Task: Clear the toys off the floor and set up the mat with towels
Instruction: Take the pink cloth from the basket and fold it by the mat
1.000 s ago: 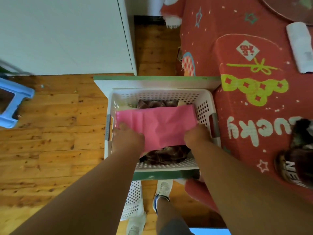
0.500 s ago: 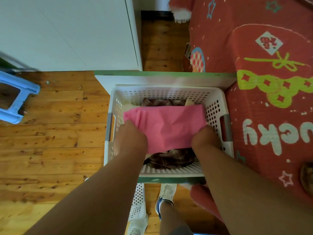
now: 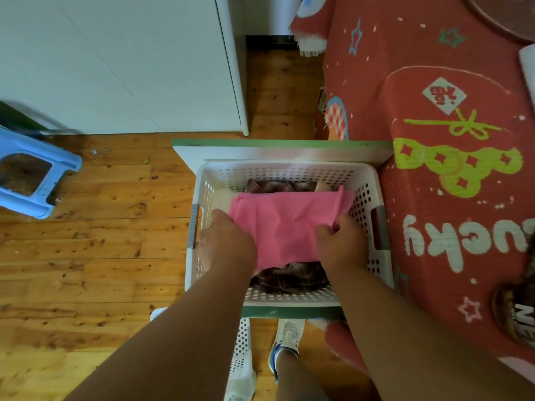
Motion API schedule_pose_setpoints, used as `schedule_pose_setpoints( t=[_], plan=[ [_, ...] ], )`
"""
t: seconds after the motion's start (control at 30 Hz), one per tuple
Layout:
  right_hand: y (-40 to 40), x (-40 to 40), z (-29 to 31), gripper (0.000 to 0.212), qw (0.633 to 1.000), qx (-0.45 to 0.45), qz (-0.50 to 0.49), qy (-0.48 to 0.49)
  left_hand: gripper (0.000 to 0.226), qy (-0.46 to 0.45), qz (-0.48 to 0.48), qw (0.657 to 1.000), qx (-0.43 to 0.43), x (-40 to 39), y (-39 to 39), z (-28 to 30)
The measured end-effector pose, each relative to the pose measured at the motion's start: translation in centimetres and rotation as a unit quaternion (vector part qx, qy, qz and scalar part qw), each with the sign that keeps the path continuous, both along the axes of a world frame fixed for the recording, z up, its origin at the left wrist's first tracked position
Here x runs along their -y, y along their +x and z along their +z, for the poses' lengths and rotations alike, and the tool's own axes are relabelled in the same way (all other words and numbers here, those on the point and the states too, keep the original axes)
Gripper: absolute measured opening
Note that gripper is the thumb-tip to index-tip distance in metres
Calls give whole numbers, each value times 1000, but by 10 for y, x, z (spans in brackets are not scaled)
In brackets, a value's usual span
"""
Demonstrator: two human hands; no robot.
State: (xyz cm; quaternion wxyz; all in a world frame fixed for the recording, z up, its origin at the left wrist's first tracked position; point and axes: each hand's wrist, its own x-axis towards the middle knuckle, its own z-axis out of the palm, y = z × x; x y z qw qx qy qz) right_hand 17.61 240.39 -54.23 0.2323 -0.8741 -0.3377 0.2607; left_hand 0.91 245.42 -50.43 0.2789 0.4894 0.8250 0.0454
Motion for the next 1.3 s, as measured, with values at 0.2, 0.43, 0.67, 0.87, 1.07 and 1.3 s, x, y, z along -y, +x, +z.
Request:
schedule_pose_setpoints(
  t=[0.2, 0.43, 0.67, 0.87, 1.07, 1.3],
  plan=[
    [-16, 1, 67, 27, 996, -53, -4, 66, 22, 35, 57, 989, 134, 5, -7, 40],
    [-30, 14, 174, 19, 988, -94, 31, 117, 20, 99, 41, 972, 208, 15, -25, 135],
    [-85, 40, 275, 25, 975, -126, 109, 147, 19, 119, -117, 930, 328, 35, -35, 239],
    [-141, 100, 360, 18, 954, -191, 28, 230, 14, 81, -234, 858, 450, 83, -76, 328],
    [-183, 161, 414, 31, 949, -139, -51, 280, 30, -5, -223, 772, 595, 143, -126, 381],
    [-200, 235, 459, 25, 966, -3, -83, 246, 16, 5, -202, 754, 625, 203, -153, 389]
  ],
)
